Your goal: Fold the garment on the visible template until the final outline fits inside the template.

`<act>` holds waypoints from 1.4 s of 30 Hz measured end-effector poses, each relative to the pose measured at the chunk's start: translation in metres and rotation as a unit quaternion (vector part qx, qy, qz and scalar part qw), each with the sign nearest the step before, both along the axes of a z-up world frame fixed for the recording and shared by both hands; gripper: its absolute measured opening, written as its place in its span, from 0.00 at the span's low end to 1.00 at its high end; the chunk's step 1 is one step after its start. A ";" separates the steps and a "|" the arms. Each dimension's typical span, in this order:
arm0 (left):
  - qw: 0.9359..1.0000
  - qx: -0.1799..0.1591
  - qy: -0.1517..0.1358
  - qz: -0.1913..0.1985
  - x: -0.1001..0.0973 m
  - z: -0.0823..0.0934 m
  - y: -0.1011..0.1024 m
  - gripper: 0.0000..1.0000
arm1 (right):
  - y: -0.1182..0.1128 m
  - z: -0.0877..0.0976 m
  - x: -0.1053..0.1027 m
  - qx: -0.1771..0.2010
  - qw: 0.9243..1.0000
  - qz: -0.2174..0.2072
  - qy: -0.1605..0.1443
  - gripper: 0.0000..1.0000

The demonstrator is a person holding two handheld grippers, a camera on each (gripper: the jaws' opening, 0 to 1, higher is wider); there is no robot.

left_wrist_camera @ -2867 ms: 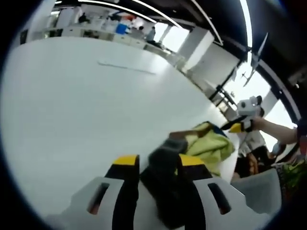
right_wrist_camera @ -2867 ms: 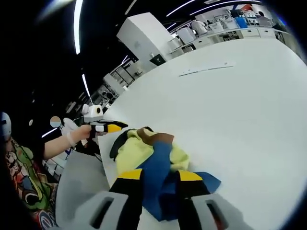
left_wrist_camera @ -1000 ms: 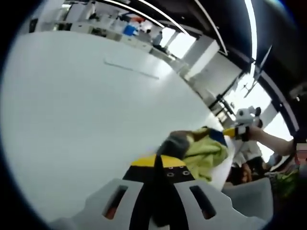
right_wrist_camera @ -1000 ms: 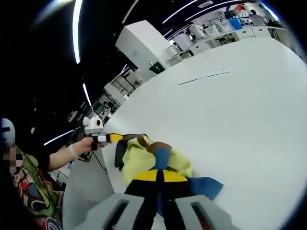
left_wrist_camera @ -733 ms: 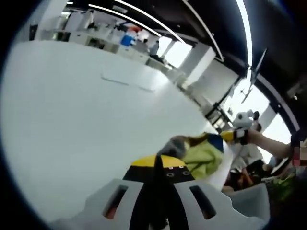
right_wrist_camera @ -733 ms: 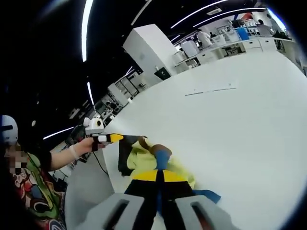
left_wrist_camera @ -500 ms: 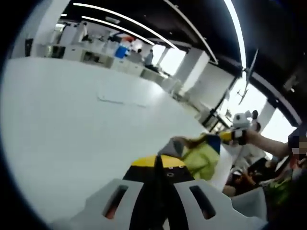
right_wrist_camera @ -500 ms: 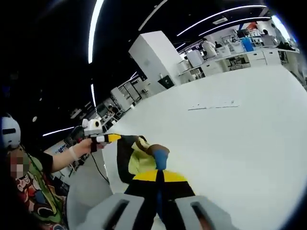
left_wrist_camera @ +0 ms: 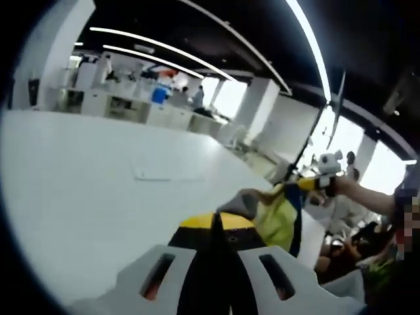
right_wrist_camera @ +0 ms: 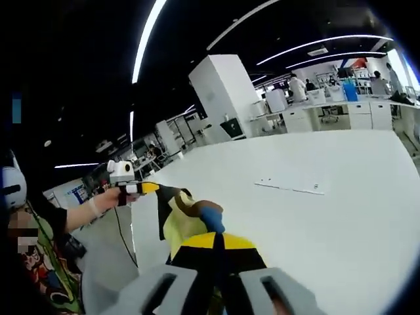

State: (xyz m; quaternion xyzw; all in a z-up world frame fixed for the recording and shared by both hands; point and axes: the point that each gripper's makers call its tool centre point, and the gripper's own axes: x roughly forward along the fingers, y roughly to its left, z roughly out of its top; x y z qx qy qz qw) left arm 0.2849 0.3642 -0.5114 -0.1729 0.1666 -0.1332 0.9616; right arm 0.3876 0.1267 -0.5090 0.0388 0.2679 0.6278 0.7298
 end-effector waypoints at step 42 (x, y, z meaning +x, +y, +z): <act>0.996 0.028 0.061 0.058 0.140 -0.139 0.080 0.00 | 0.085 -0.133 0.142 -0.084 0.996 -0.022 0.018 0.00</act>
